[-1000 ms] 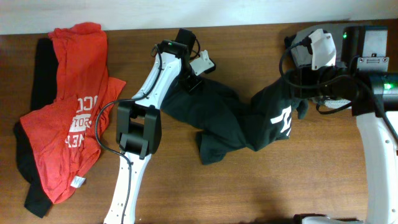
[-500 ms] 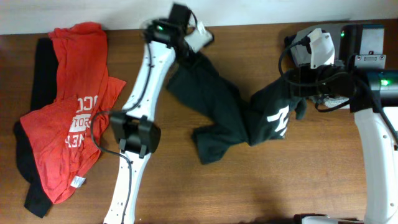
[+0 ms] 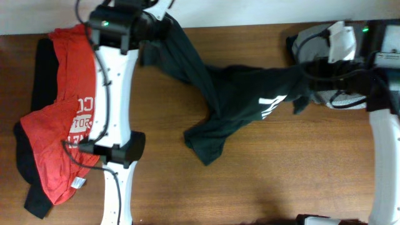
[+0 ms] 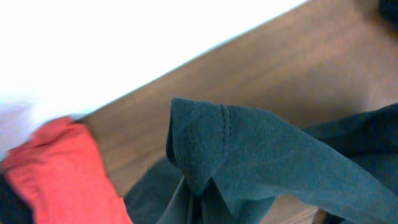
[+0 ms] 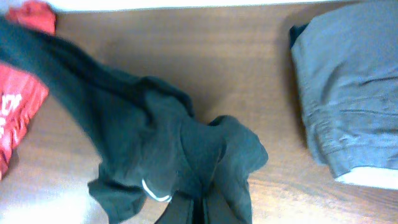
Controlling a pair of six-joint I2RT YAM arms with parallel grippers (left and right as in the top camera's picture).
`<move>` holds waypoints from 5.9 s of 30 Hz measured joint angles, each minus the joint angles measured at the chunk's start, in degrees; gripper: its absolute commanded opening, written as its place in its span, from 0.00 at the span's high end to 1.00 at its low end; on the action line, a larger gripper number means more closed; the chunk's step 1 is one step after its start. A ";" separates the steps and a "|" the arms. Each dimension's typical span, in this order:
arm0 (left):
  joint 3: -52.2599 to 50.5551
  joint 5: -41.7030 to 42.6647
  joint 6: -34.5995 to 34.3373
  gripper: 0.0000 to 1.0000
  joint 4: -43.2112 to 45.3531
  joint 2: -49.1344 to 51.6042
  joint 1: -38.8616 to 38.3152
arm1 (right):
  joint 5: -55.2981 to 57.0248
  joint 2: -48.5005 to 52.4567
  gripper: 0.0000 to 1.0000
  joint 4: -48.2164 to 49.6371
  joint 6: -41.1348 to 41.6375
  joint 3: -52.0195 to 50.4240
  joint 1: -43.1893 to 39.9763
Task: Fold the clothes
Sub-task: 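Lift and stretch the black shirt between both grippers, then lower it, then release the black shirt flat on the table center with both grippers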
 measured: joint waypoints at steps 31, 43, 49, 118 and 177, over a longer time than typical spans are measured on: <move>0.31 -11.85 -7.54 0.99 -6.51 -28.96 6.95 | 2.95 -11.56 0.96 -11.67 -0.13 22.82 -5.07; -3.91 -13.70 -7.54 1.00 15.87 -13.22 7.41 | -2.45 9.27 0.96 15.76 -1.77 22.12 -5.07; -4.81 -13.77 -7.74 0.99 39.76 -4.35 8.09 | -6.12 15.17 0.96 38.51 1.25 21.92 -4.61; -81.24 1.31 -16.74 0.99 -0.26 -24.11 2.78 | -0.39 15.30 0.96 -20.20 -7.69 -17.31 -4.57; -97.15 -7.39 -30.12 0.22 29.68 -39.85 9.99 | -2.56 18.58 0.42 2.62 -6.95 -0.44 5.51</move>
